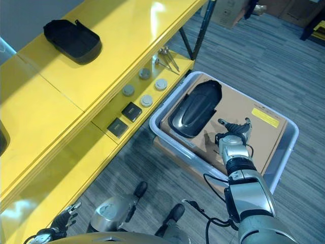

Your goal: Move parts from the plastic box to the shelf.

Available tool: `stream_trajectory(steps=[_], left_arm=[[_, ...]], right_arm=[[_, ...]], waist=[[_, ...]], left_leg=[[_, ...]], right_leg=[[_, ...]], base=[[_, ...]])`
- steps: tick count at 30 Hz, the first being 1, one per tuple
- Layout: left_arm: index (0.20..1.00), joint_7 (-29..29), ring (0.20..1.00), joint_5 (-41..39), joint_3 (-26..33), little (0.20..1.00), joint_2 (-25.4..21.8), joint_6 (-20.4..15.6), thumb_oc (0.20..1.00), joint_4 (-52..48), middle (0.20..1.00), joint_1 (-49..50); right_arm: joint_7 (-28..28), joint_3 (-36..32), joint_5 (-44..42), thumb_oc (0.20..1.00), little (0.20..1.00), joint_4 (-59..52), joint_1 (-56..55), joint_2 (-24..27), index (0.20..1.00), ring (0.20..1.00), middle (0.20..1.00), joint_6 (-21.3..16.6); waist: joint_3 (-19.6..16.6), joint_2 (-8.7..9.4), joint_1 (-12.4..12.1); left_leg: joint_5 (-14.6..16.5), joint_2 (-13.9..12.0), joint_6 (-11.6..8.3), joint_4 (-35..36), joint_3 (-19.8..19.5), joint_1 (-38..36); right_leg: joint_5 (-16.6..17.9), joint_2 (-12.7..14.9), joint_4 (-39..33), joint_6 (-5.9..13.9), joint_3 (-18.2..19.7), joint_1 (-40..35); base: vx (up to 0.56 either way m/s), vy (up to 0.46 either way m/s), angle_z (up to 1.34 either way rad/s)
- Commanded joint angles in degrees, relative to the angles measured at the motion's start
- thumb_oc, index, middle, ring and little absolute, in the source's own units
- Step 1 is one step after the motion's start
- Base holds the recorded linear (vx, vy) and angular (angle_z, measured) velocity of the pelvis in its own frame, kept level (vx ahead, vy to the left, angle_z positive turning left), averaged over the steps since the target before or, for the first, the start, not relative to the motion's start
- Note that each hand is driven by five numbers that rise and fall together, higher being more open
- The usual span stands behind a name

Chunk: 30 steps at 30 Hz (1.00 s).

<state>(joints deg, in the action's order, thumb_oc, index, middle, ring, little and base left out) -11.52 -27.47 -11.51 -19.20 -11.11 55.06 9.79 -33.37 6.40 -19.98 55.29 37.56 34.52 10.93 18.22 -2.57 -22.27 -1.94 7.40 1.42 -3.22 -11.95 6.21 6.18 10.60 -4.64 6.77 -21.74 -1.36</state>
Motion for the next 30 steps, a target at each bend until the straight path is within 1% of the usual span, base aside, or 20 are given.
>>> stream_trajectory(steps=[1,4,7,13,14,17,19,23,26,30], left_arm=[[1.000,-0.7,1.000,-1.7,-2.4,1.000,-2.8,-2.6,1.000,-0.1,1.000,0.3],[1.000,-0.1,1.000,-1.1,-2.5,1.000,-3.4,-3.4,1.000,-0.2,1.000,0.5],[1.000,-0.5,1.000,-1.7,-2.4,1.000,-3.8,-3.9,1.000,0.1,1.000,0.6],[1.000,-0.6,1.000,-2.3,-1.8,1.000,-4.1,-4.5,1.000,-0.1,1.000,1.1],[1.000,-0.8,1.000,-2.2,-1.6,1.000,-4.2,-4.4,1.000,-0.4,1.000,1.2],[1.000,-0.9,1.000,-2.3,-2.0,1.000,-4.3,-4.7,1.000,-0.8,1.000,1.1],[1.000,-1.0,1.000,-2.9,-2.4,1.000,-4.3,-5.3,1.000,-0.5,1.000,0.9],[1.000,-1.3,1.000,-3.0,-2.8,1.000,-4.7,-5.2,1.000,-0.8,1.000,0.1],[1.000,-1.5,1.000,-3.5,-2.7,1.000,-5.2,-4.9,1.000,-1.3,1.000,0.0],[1.000,-1.7,1.000,-3.9,-3.1,1.000,-5.3,-5.5,1.000,-1.6,1.000,-0.5]], right_arm=[[-1.6,3.9,-0.3,1.000,1.000,-2.0,0.7,5.9,1.000,1.000,1.000,-2.2],[-0.9,4.7,-0.6,1.000,1.000,-0.4,1.2,6.4,1.000,1.000,1.000,-3.2],[-0.4,5.1,-1.4,1.000,1.000,0.0,2.1,6.9,1.000,1.000,1.000,-2.8],[0.5,6.0,0.1,1.000,1.000,0.2,2.3,6.4,1.000,1.000,1.000,-0.8],[0.7,6.5,1.0,1.000,1.000,0.3,2.3,6.1,1.000,1.000,1.000,0.4],[1.5,7.7,2.4,1.000,1.000,1.8,2.7,5.9,1.000,1.000,1.000,1.5],[2.6,8.3,2.7,1.000,1.000,4.6,3.3,5.6,1.000,1.000,1.000,0.0],[3.1,9.1,1.9,1.000,1.000,7.4,4.4,4.7,1.000,1.000,1.000,-1.5],[3.2,10.1,2.8,1.000,1.000,7.5,5.4,4.1,1.000,1.000,1.000,-0.3],[3.7,11.5,2.8,1.000,1.000,9.4,5.5,3.2,1.000,1.000,1.000,-0.8]], waist=[[-3.6,-0.44,-0.4],[-3.0,-0.15,-0.9],[-2.5,0.23,-1.3],[-2.1,0.75,-2.0],[-1.8,0.80,-2.3],[-1.4,0.86,-2.7],[-1.1,0.84,-3.1],[-0.4,0.83,-3.9],[0.2,0.91,-4.3],[1.6,1.23,-4.7]], left_leg=[[0.3,-3.1,-0.86,-1.2,0.5,3.8],[0.2,-2.9,-0.79,-1.3,0.2,4.1],[0.2,-2.7,-0.79,-1.3,0.1,4.6],[0.3,-2.6,-0.73,-1.5,-0.1,4.9],[0.6,-2.6,-0.72,-1.8,-0.1,4.7],[0.6,-2.5,-0.74,-2.0,-0.3,5.2],[0.5,-2.5,-0.75,-2.2,-0.5,5.4],[0.4,-2.2,-0.79,-2.5,-0.9,6.3],[0.3,-2.0,-0.73,-2.9,-1.1,7.3],[0.3,-1.8,-0.70,-4.0,-1.2,9.0]], right_leg=[[-4.6,3.0,9.6,2.99,2.0,3.0],[-4.6,3.1,9.6,3.13,1.6,2.9],[-4.6,3.2,9.5,3.35,1.4,2.9],[-4.7,3.3,9.7,3.50,1.1,2.9],[-4.9,3.3,9.9,3.47,1.1,2.7],[-5.0,3.3,9.9,3.46,0.9,2.8],[-5.0,3.3,9.8,3.44,0.7,2.7],[-4.9,3.5,9.9,3.61,0.2,3.0],[-4.9,3.6,10.2,3.69,0.1,3.7],[-4.7,3.6,10.8,3.78,0.0,4.9]], base=[[0.02,0.048,0.21],[0.01,0.042,0.11],[-0.01,0.021,0.05],[0.01,0.020,0.08],[0.01,0.017,0.05],[-0.01,0.009,0.02],[-0.01,0.006,0.02],[-0.02,0.007,0.04],[-0.04,0.010,0.18],[-0.06,0.008,0.06]])
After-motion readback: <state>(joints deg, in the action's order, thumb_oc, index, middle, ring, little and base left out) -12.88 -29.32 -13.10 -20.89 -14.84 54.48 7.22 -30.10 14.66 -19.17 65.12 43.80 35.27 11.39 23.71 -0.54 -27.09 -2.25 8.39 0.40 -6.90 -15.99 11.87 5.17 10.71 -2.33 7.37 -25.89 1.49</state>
